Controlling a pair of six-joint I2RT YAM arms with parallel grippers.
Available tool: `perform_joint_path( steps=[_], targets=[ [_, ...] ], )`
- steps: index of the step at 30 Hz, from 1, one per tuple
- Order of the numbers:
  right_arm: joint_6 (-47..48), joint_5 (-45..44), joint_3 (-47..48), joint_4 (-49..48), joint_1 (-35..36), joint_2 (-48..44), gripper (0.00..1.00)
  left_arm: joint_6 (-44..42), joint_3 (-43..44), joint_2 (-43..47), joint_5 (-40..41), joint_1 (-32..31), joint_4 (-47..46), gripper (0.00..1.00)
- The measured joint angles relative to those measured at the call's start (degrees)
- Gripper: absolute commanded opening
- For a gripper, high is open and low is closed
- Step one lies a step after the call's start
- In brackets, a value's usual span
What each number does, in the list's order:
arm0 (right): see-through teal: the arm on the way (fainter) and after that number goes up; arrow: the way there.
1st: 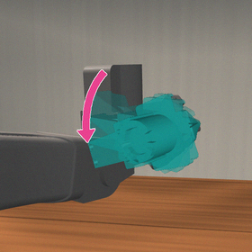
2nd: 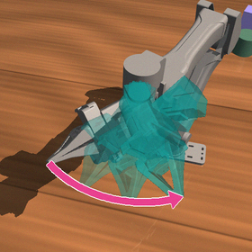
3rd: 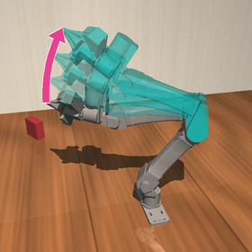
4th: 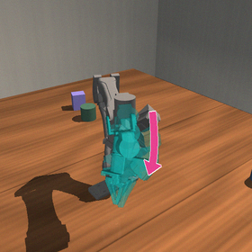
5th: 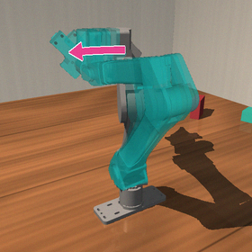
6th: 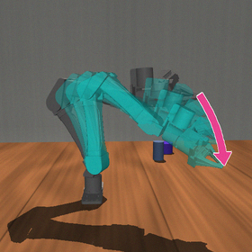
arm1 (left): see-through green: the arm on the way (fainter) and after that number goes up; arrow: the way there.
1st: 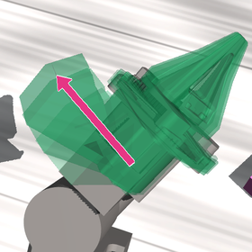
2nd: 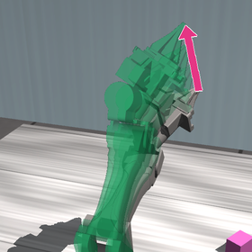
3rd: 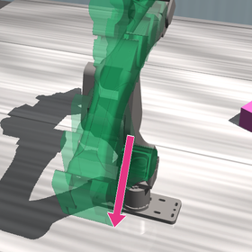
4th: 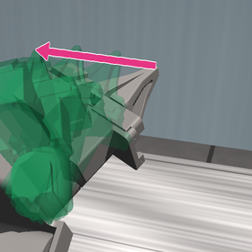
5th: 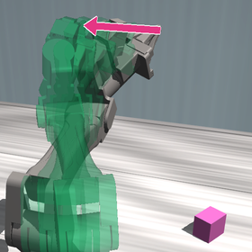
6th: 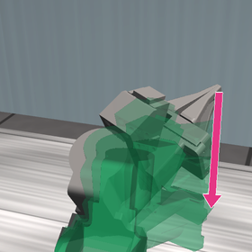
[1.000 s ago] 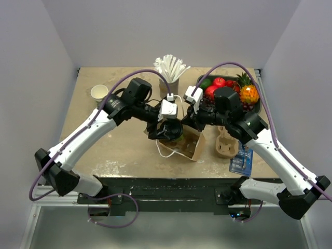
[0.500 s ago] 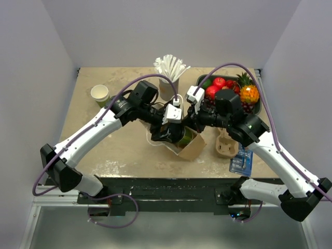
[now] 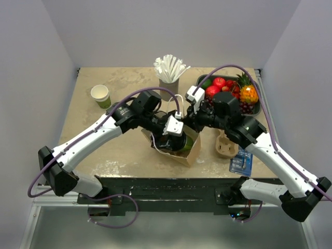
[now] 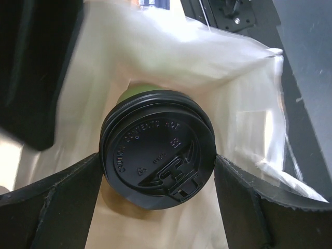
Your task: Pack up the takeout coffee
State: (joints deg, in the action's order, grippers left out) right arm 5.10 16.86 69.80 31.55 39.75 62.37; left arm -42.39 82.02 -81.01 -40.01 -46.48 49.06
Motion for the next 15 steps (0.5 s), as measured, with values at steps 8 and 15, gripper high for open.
perform_joint_path(
  steps=[8, 15],
  targets=[
    [-5.16, -3.08, -0.85, -4.07, 0.00, 2.84, 0.00, -8.87, 6.54, -4.11, 1.86, -1.77, 6.95, 0.00],
    [-7.26, -1.84, -0.94, -5.55, -0.02, 3.26, 0.00, -13.77, 9.84, -6.01, 6.27, -3.85, 9.92, 0.00]
  ],
)
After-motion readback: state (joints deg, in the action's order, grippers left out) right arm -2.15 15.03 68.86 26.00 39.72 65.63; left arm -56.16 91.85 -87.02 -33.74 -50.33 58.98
